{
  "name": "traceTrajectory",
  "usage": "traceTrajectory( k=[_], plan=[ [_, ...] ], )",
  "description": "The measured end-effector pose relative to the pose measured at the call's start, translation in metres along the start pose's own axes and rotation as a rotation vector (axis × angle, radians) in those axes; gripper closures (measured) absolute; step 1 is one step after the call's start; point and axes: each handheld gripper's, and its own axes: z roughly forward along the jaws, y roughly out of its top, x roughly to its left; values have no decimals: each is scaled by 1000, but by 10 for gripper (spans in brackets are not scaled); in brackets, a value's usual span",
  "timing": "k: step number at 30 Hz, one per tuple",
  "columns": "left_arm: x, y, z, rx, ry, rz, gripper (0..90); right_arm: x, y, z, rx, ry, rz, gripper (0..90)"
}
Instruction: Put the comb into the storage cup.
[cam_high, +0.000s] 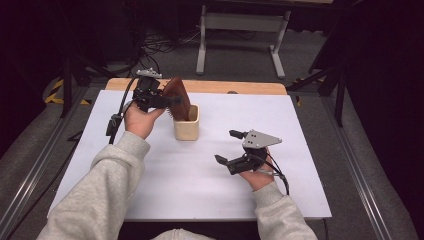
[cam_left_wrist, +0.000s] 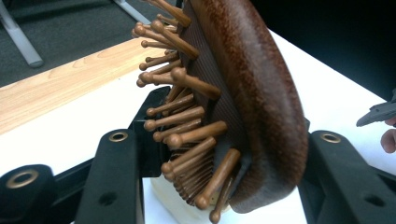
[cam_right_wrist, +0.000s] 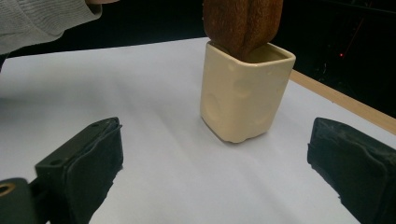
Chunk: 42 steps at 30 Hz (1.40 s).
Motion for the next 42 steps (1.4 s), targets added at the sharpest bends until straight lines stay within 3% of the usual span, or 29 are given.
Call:
traceTrajectory(
  k=[4,6,16,20,24,29,31,36,39,42],
  plan=[
    [1,-1,-2,6,16,-2,470,0,0,0,-2,-1,-1,40],
    [0,-2,-3,9,44,9,436,0,0,-1,-3,0,1,40],
    [5,-8,-6,3,50,-10,413,0,0,-1,-6,1,-1,41],
    [4,-8,-7,-4,66,-6,363,1,1,0,-6,2,-3,40],
    [6,-9,-13,-40,70,-7,252,0,1,-1,-8,0,0,40],
    [7,-8,-25,-110,81,23,148,0,1,-1,-8,-1,0,40],
    [7,-8,-29,-129,92,34,34,0,1,-1,-9,-1,1,39],
    [3,-9,-39,-150,112,60,0,-1,1,-2,-15,-3,3,39],
    [0,-10,-52,-156,152,86,0,-2,2,-4,-20,-6,4,39],
    [-3,-12,-64,-181,157,102,1,-2,4,-6,-29,-10,4,39]
  ],
)
